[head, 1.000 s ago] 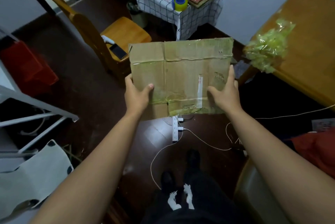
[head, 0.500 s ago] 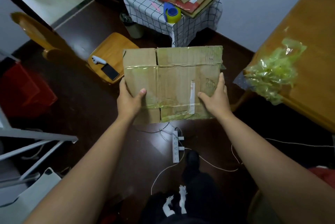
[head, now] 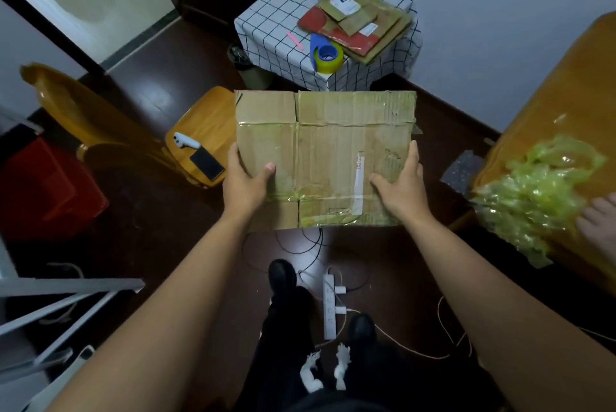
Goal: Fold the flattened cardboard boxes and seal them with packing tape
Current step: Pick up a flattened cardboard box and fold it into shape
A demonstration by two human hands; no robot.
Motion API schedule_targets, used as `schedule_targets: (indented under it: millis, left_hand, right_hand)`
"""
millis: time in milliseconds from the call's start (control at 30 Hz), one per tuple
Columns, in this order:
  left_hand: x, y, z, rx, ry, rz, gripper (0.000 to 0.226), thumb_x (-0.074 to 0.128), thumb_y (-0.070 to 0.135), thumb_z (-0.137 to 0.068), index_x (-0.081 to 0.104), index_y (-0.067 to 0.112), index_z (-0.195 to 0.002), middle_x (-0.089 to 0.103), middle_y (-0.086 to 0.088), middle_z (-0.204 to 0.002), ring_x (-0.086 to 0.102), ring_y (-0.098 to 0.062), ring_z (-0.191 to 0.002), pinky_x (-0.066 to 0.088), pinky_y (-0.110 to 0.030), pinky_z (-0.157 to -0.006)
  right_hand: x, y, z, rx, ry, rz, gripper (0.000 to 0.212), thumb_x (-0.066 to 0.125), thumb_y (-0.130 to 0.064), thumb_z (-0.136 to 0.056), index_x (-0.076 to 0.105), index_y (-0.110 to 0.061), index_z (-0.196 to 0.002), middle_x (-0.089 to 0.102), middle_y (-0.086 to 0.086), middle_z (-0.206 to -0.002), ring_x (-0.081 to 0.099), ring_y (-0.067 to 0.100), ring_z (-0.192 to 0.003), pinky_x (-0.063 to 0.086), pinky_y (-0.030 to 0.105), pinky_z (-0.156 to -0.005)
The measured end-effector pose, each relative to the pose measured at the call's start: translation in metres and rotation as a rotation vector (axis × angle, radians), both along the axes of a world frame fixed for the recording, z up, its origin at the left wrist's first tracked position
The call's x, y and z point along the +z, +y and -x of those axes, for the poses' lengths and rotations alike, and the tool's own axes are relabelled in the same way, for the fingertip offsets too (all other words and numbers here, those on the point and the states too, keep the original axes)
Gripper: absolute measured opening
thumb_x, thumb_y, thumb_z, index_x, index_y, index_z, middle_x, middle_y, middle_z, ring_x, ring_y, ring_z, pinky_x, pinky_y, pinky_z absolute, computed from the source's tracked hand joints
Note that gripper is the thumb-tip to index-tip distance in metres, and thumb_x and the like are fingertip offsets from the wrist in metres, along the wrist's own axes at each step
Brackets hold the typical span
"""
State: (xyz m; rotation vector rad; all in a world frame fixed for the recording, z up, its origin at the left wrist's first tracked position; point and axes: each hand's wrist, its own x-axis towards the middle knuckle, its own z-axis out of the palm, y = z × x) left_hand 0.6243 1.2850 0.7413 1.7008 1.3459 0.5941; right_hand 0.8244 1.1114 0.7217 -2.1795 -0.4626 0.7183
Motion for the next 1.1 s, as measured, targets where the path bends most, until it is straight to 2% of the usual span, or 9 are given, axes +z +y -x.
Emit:
schedule_targets:
  millis: [300, 567, 633, 767, 867, 1000, 1100]
  left_hand:
    - [-0.031, 0.134, -0.016, -0.049, -0.048, 0.079, 0.067, 0.068, 0.023, -0.089, 0.032, 0.02, -0.146, 0.049, -0.001, -0.141, 0.048, -0.02, -0.125, 0.038, -0.029, -0.093]
    - [-0.027, 0.254, -0.02, -0.042, -0.036, 0.086, 0.071, 0.065, 0.024, -0.091, 0.026, 0.018, -0.15, 0.048, -0.003, -0.142, 0.049, -0.022, -0.125, 0.039, -0.027, -0.091]
    - [-0.029, 0.277, -0.022, -0.063, -0.04, 0.088, 0.072, 0.066, 0.026, -0.09, 0.027, 0.017, -0.149, 0.048, -0.003, -0.143, 0.049, -0.023, -0.126, 0.041, -0.03, -0.096]
    - [-0.025, 0.313, -0.03, -0.123, -0.052, 0.139, 0.078, 0.065, 0.031, -0.09, 0.021, 0.017, -0.152, 0.043, -0.004, -0.148, 0.045, -0.023, -0.131, 0.039, -0.045, -0.109]
    - [-0.019, 0.333, -0.043, -0.144, -0.071, 0.138, 0.078, 0.065, 0.028, -0.091, 0.019, 0.015, -0.154, 0.039, -0.002, -0.15, 0.041, -0.018, -0.132, 0.036, -0.034, -0.108]
    - [-0.015, 0.357, -0.067, -0.147, -0.085, 0.136, 0.075, 0.068, 0.028, -0.089, 0.025, 0.017, -0.15, 0.045, -0.002, -0.144, 0.046, -0.019, -0.126, 0.041, -0.038, -0.104]
    - [-0.011, 0.37, -0.092, -0.162, -0.091, 0.118, 0.072, 0.069, 0.025, -0.088, 0.028, 0.016, -0.147, 0.046, 0.0, -0.139, 0.047, -0.015, -0.119, 0.039, -0.029, -0.095]
  right_hand:
    - [-0.01, 0.133, -0.004, -0.074, -0.057, 0.106, 0.1, 0.069, -0.032, -0.089, -0.004, -0.028, -0.157, 0.025, 0.013, -0.153, 0.037, 0.034, -0.137, 0.034, 0.048, -0.11]
    - [-0.005, 0.253, -0.002, -0.041, -0.07, 0.129, 0.093, 0.067, -0.043, -0.086, 0.004, -0.04, -0.155, 0.025, 0.011, -0.144, 0.041, 0.034, -0.129, 0.036, 0.049, -0.111]
    - [-0.004, 0.272, -0.005, -0.034, -0.073, 0.141, 0.093, 0.067, -0.043, -0.085, 0.006, -0.041, -0.155, 0.024, 0.01, -0.144, 0.04, 0.034, -0.129, 0.036, 0.05, -0.111]
    - [-0.002, 0.301, -0.015, -0.031, -0.085, 0.153, 0.1, 0.071, -0.05, -0.081, 0.004, -0.043, -0.154, 0.023, 0.008, -0.145, 0.039, 0.035, -0.13, 0.039, 0.055, -0.109]
    - [-0.001, 0.318, -0.027, -0.021, -0.089, 0.156, 0.105, 0.074, -0.054, -0.078, 0.003, -0.042, -0.154, 0.021, 0.01, -0.147, 0.037, 0.036, -0.132, 0.039, 0.057, -0.108]
    - [-0.002, 0.338, -0.054, -0.007, -0.125, 0.175, 0.105, 0.074, -0.05, -0.08, 0.002, -0.04, -0.155, 0.022, 0.011, -0.146, 0.039, 0.036, -0.13, 0.04, 0.056, -0.107]
    - [-0.006, 0.349, -0.08, -0.004, -0.148, 0.162, 0.104, 0.075, -0.05, -0.08, 0.003, -0.04, -0.155, 0.023, 0.012, -0.145, 0.041, 0.036, -0.128, 0.042, 0.055, -0.106]
